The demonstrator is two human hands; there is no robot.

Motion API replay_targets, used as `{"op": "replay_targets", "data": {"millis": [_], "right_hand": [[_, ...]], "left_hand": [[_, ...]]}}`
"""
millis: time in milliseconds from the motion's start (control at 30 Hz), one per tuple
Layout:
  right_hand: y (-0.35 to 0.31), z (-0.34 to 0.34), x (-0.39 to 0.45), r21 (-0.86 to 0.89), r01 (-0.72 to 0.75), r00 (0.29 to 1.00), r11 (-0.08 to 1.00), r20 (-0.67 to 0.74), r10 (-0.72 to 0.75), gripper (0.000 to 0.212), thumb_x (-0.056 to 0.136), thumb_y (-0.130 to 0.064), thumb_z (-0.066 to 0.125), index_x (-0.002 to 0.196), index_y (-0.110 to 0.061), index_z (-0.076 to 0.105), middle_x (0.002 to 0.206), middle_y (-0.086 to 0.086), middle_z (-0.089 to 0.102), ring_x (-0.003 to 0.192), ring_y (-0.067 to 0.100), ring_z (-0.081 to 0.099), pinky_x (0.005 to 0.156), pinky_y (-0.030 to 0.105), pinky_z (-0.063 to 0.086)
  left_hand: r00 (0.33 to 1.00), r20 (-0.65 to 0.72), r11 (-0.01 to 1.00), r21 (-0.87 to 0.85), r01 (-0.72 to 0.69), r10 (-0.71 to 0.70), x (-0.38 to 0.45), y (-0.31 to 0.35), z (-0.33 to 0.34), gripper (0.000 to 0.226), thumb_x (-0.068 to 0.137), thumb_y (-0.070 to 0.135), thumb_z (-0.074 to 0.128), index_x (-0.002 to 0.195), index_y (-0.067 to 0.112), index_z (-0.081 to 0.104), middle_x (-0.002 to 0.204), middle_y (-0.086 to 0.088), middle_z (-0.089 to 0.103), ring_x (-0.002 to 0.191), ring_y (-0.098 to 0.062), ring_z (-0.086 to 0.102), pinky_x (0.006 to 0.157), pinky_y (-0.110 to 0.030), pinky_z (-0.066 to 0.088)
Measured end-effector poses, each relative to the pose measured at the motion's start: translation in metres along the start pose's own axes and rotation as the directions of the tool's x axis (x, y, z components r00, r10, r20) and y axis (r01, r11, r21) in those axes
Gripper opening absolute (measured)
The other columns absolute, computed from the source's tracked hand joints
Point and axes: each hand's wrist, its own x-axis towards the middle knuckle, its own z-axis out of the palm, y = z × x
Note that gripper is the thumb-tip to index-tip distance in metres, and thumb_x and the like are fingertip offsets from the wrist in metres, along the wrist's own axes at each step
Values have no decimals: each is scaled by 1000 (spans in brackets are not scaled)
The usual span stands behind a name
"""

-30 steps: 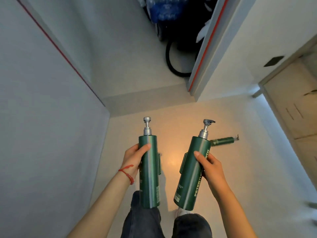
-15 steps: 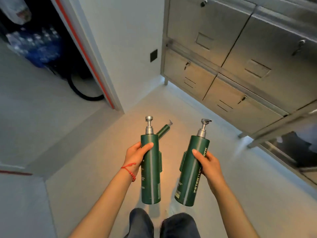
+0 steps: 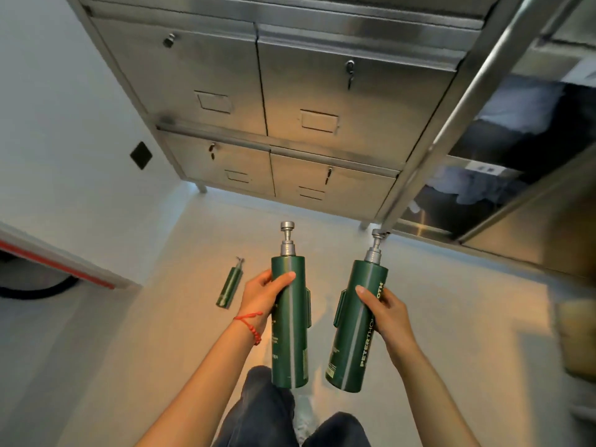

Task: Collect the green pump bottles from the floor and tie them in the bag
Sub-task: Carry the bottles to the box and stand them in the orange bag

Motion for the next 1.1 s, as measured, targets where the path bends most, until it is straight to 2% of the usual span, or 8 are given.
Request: {"op": "replay_targets", "data": {"millis": [100, 367, 533, 633, 767, 1000, 1100], "right_hand": [[-10, -18, 21, 51, -7, 995, 999, -99, 12, 14, 78, -30, 69, 90, -23, 65, 84, -1, 71, 67, 5, 69, 54, 17, 52], [-49, -52, 79, 219, 31, 928, 975, -369, 53, 9, 79, -24, 69, 86, -21, 65, 70, -9, 72, 61, 3, 68, 48, 13, 48], [-67, -72, 100, 292, 71, 874, 954, -480, 82, 11, 78, -27, 71, 87, -22, 67, 72, -10, 74, 67, 5, 69, 52, 14, 50], [-70, -91, 109, 340, 96, 834, 935, -541, 111, 12, 77, -26, 71, 88, -21, 67, 74, -8, 74, 68, 7, 69, 53, 16, 51], [-72, -128, 118, 375, 119, 786, 919, -601, 143, 14, 76, -26, 72, 88, -20, 67, 73, -8, 74, 68, 7, 69, 53, 15, 51], [-78, -224, 130, 383, 170, 718, 908, -679, 153, 14, 77, -27, 72, 88, -21, 66, 79, -6, 73, 68, 6, 69, 53, 15, 51], [-80, -266, 127, 402, 191, 683, 895, -709, 173, 17, 76, -29, 72, 90, -22, 66, 82, -5, 73, 69, 6, 70, 54, 15, 51]], "left_hand": [[996, 90, 998, 58, -1, -4, 33, 19, 31, 14, 76, 19, 68, 89, 17, 66, 82, -5, 68, 73, -18, 64, 64, -32, 54], [946, 319, 970, 242, -27, -53, 133, 82, 119, 8, 77, 21, 68, 85, 20, 66, 79, -3, 68, 72, -18, 63, 60, -30, 50], [888, 452, 929, 359, -90, -89, 171, 108, 171, 18, 76, 25, 68, 92, 18, 66, 84, -6, 68, 76, -21, 63, 64, -31, 51], [840, 527, 905, 409, -118, -129, 181, 111, 206, 14, 76, 27, 67, 90, 24, 63, 89, -5, 67, 81, -23, 63, 66, -32, 52], [795, 582, 877, 458, -144, -173, 189, 104, 263, 16, 75, 29, 68, 90, 25, 62, 88, -5, 67, 79, -21, 64, 62, -29, 51], [747, 626, 851, 500, -161, -226, 188, 87, 382, 34, 72, 30, 70, 102, 14, 63, 84, -6, 68, 75, -21, 65, 59, -28, 50], [721, 647, 824, 533, -192, -250, 178, 79, 433, 25, 73, 30, 70, 96, 19, 64, 85, -4, 69, 77, -20, 66, 62, -29, 52]]}}
